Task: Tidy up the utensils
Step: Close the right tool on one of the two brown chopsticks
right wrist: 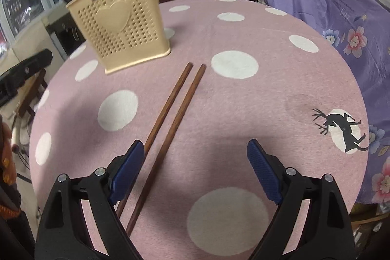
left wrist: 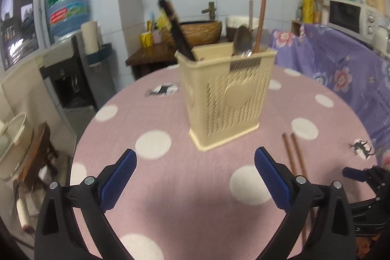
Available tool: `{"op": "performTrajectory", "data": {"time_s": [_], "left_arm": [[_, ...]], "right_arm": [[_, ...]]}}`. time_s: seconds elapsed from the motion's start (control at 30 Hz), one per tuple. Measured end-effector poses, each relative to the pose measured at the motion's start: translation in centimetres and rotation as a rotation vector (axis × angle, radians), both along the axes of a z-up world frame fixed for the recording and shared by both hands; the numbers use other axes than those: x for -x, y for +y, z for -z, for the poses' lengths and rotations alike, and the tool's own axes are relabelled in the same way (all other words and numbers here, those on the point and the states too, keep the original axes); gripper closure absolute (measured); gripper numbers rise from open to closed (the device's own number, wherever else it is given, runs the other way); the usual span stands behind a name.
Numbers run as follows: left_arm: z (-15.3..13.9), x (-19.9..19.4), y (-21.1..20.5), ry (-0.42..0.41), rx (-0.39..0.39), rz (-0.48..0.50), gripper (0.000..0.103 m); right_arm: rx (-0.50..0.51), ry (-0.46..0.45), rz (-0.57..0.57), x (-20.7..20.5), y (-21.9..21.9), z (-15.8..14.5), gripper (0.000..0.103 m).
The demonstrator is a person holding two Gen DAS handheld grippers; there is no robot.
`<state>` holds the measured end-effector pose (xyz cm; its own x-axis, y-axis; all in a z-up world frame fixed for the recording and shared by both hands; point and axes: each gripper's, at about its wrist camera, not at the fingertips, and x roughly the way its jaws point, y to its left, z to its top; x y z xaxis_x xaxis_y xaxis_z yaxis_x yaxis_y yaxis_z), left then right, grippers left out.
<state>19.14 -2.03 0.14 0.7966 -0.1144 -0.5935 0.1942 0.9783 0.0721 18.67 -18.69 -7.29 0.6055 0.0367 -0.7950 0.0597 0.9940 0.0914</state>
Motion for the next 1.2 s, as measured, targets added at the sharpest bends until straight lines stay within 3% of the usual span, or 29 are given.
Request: {"op": "performTrajectory", "data": {"time_s": [0.13, 0.33, 0.67, 0.83, 0.97, 1.07, 1.2], "left_arm": [[1.8, 0.6, 0.9, 0.036, 0.001, -0.033, 0.005], [2.9, 0.8, 0.9, 0.082, 0.048, -0.024, 0.005], [4.4, 1.9, -1.9, 0.14, 0.048, 0.075, 0.005], [4.9, 1.9, -3.4, 0.174, 0.058, 0.124, 0.006], [5.4, 1.6, -4.7, 0.208, 0.075, 0.178, 0.006], [5.7, 1.3, -5.1, 0.214, 0.077, 0.187, 0.007], [5.7, 0.9, -4.5, 0.222, 0.135, 0.172, 0.007]], "right_arm": [[0.083, 0.038, 0.016, -0.2, 1.2, 0.8, 0.019], [0.094, 0.072, 0.029, -0.2, 1.2, 1.6, 0.02], [0.163, 0.092, 0.024, 0.4, -1.9, 1.2, 0.02], [0.057, 0.103, 0.037, 0.3, -4.3, 1.4, 0.02], [0.027, 0.081, 0.074, -0.8, -5.4, 1.3, 0.024], [0.016, 0.076, 0.09, -2.3, -6.0, 1.1, 0.033], [0.044, 0.072, 0.068, -4.9, -5.5, 1.1, 0.043]]}}
